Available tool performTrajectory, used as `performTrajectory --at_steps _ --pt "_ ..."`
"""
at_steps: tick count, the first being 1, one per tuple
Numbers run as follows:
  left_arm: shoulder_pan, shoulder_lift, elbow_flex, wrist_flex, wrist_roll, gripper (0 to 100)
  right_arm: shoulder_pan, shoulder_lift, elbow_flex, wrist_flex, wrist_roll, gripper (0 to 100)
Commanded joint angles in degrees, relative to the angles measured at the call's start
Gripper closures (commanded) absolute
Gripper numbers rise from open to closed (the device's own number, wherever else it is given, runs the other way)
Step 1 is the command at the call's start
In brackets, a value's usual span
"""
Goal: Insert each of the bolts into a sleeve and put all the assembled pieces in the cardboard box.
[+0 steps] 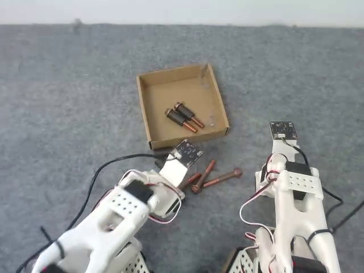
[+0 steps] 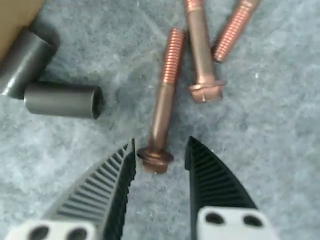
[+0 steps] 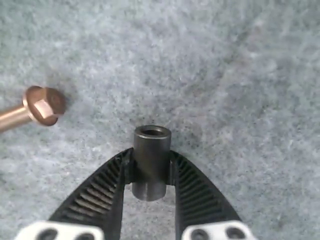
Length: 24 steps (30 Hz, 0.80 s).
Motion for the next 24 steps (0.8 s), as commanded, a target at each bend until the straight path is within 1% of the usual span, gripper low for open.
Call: performTrajectory --at_steps 1,7,11,13,16,19,22,24 --pt "-0.3 10.5 -6.5 -3.3 1.3 84 0.9 -2.4 -0.2 -0.9 0.8 99.2" --pt "-0.4 19.0 -10.1 -3.3 1.3 84 0.9 -2.4 -0.2 -0.9 0.9 99.2" --pt "-0.2 20.1 -11.1 0.0 0.8 85 0.9 -2.4 -0.2 -0.9 0.9 99.2" --pt "-0.4 20.2 -11.2 2.0 -1.4 85 0.8 -2.4 -0.2 -0.9 0.9 99.2" --pt "-0.6 20.1 -11.4 5.5 -7.6 85 0.8 -2.4 -0.2 -0.9 0.9 99.2" --pt "-0.6 20.1 -12.1 6.9 -11.2 90 0.9 -2.4 -0.2 -0.9 0.9 99.2" --pt "-0.2 20.1 -12.7 8.3 -12.1 98 0.9 -2.4 -0.2 -0.9 0.9 99.2" --pt "-0.2 20.1 -13.1 8.4 -12.1 99 0.9 -2.4 -0.2 -0.9 0.9 99.2"
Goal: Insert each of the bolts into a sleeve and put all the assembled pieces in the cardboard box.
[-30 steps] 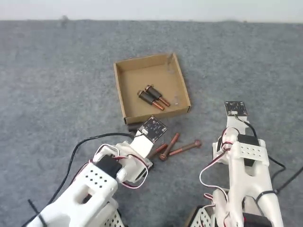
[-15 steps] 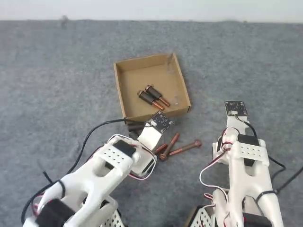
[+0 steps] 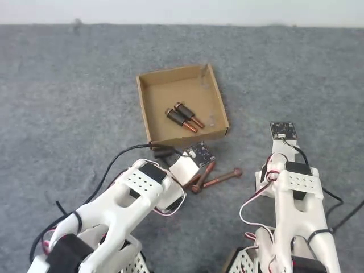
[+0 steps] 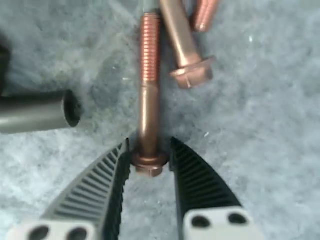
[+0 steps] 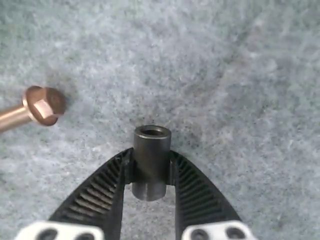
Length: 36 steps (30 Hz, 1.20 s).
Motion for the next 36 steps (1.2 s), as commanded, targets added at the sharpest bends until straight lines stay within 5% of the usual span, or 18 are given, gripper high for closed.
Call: performTrajectory --at_steps 1,6,11,15,22,29,36 --pt "-0.1 1.0 -1.0 2.0 -1.1 99 0.9 -2.4 -0.2 -0.9 0.9 99.2" --pt "-0.1 1.0 -1.7 4.5 -2.6 99 1.0 -2.4 -0.2 -0.9 0.9 99.2" --pt "-3.0 1.0 -8.2 17.8 -22.2 99 1.0 -2.4 -0.2 -0.9 0.9 99.2" --pt "-12.0 1.0 -14.4 27.3 -31.1 99 1.0 -2.4 -0.2 -0.9 0.9 99.2" --pt "-29.6 1.5 -25.4 29.4 -43.1 98 1.0 -2.4 -0.2 -0.9 0.9 99.2" --pt "-32.8 1.6 -26.0 25.9 -44.2 81 1.0 -2.4 -0.2 -0.9 0.9 99.2" --pt "-33.4 0.9 -24.5 20.7 -39.3 81 1.0 -2.4 -0.2 -0.9 0.9 99.2"
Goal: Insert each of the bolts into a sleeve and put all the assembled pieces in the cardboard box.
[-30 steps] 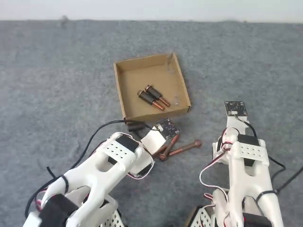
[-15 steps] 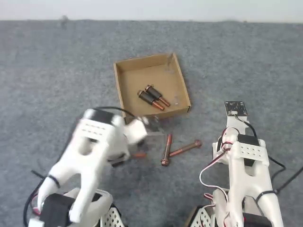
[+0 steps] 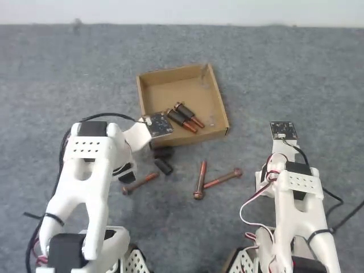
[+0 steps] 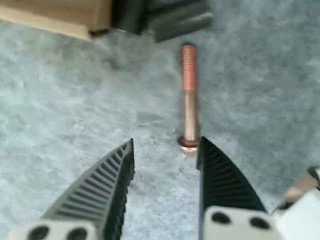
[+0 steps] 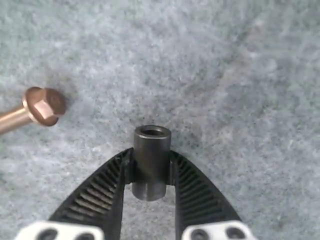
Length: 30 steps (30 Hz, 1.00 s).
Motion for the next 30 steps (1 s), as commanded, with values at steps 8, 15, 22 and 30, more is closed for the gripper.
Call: performTrajectory --at_steps 8,15,22,30 --pt "0.0 -1.1 -1.6 1.1 28.7 89 0.8 -2.4 -0.2 -1.4 0.9 99.2" --pt "2.9 -1.1 3.5 3.6 34.1 99 0.7 -2.4 -0.2 -1.7 1.0 99.2" --pt "9.1 -1.1 13.3 0.3 28.0 99 0.7 -2.4 -0.2 -1.7 1.0 99.2" --pt "8.3 -0.4 19.3 -6.9 27.8 99 0.7 -2.4 -0.2 -1.7 1.0 99.2"
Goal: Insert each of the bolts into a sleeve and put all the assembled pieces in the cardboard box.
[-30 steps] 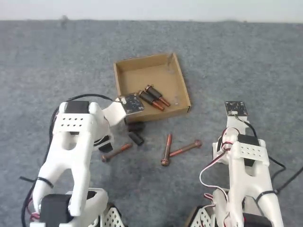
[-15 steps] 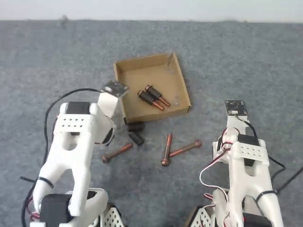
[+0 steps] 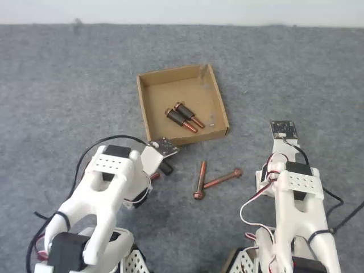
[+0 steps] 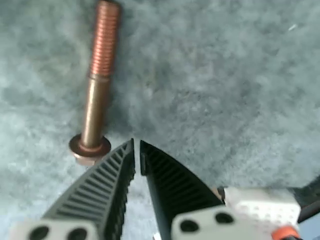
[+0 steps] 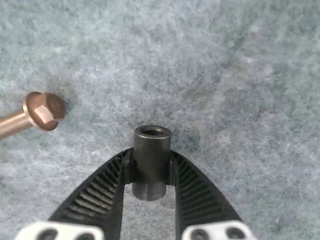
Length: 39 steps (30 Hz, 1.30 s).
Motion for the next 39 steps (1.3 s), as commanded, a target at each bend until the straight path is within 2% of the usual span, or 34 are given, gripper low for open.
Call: performTrajectory --at_steps 1,4,8,13,22,30,39 --pt "-1.8 -0.4 0.7 -4.4 -0.2 99 0.7 -2.4 -0.2 -0.8 1.0 99.2" --pt "-5.3 -0.4 0.7 -9.7 1.8 99 0.7 -2.4 -0.2 -0.7 1.0 99.2" --pt "-8.1 -0.3 0.8 -14.2 8.6 99 0.7 -2.4 -0.2 -0.6 1.0 99.2" --pt "-8.1 4.2 0.0 -17.8 14.3 99 0.7 -2.5 0.1 -0.4 1.0 99.2" --pt "-8.2 8.8 -9.9 -19.8 20.6 99 0.7 -2.7 0.5 -0.7 1.0 99.2" --pt "-8.2 8.4 -9.5 -31.0 36.5 99 0.7 -2.7 0.6 -0.7 2.8 99.2" --pt "-8.2 6.9 -10.2 -31.6 47.9 99 0.7 -2.6 0.6 -0.8 2.9 99.2"
